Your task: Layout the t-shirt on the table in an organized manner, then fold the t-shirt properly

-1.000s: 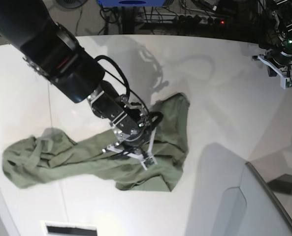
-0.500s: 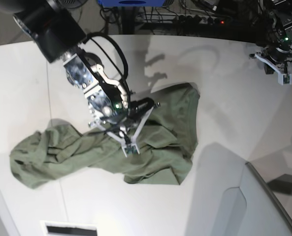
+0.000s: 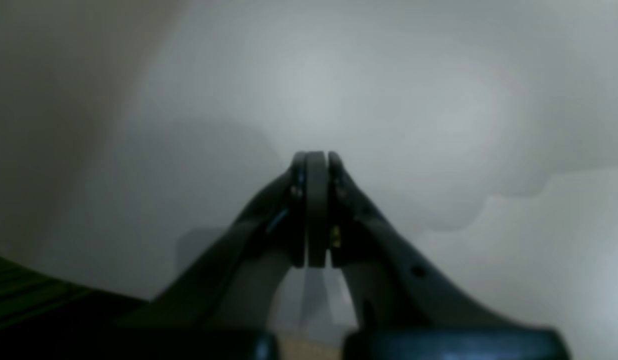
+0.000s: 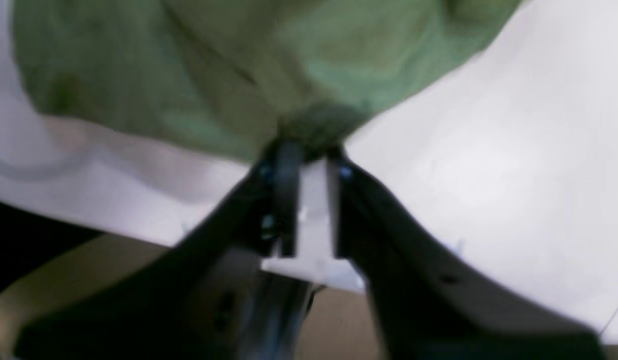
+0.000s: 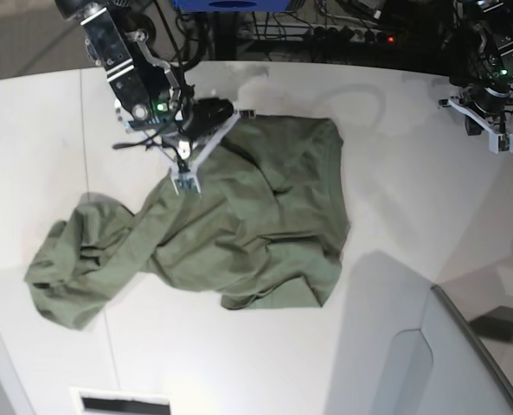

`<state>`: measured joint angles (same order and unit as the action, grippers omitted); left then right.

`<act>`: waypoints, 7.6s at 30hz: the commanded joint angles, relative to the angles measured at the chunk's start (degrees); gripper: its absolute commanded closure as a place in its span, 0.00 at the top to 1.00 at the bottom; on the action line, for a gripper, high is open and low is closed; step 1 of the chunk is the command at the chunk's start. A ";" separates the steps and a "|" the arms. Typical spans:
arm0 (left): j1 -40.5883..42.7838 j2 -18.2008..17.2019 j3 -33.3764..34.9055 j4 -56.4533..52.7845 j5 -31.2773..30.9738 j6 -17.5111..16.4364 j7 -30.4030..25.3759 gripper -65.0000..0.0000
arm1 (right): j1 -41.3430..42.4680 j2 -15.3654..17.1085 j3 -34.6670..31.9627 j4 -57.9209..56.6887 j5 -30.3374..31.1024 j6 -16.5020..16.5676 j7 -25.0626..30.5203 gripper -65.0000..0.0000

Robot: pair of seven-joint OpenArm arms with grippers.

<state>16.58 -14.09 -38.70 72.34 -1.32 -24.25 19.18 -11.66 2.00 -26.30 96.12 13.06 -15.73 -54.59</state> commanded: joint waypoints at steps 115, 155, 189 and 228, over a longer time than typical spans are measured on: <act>-12.84 -6.35 37.77 5.25 0.22 27.81 -3.66 0.00 | 3.53 4.81 -0.64 6.79 0.52 4.61 -0.14 0.04; 7.82 4.90 39.09 -0.91 31.43 27.81 -3.75 0.00 | 10.65 17.91 7.54 -23.54 0.26 12.25 12.87 0.00; -8.71 5.78 55.97 9.99 30.90 28.07 11.63 0.00 | 7.75 5.87 7.71 -13.70 0.17 11.99 7.77 0.00; 2.54 9.03 53.69 23.88 30.73 27.72 11.72 0.00 | 13.81 9.47 12.19 -6.31 0.17 19.37 8.57 0.00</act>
<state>18.83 -5.85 14.35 95.00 29.19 3.20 32.03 1.13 11.00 -14.66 88.47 13.43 3.70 -47.00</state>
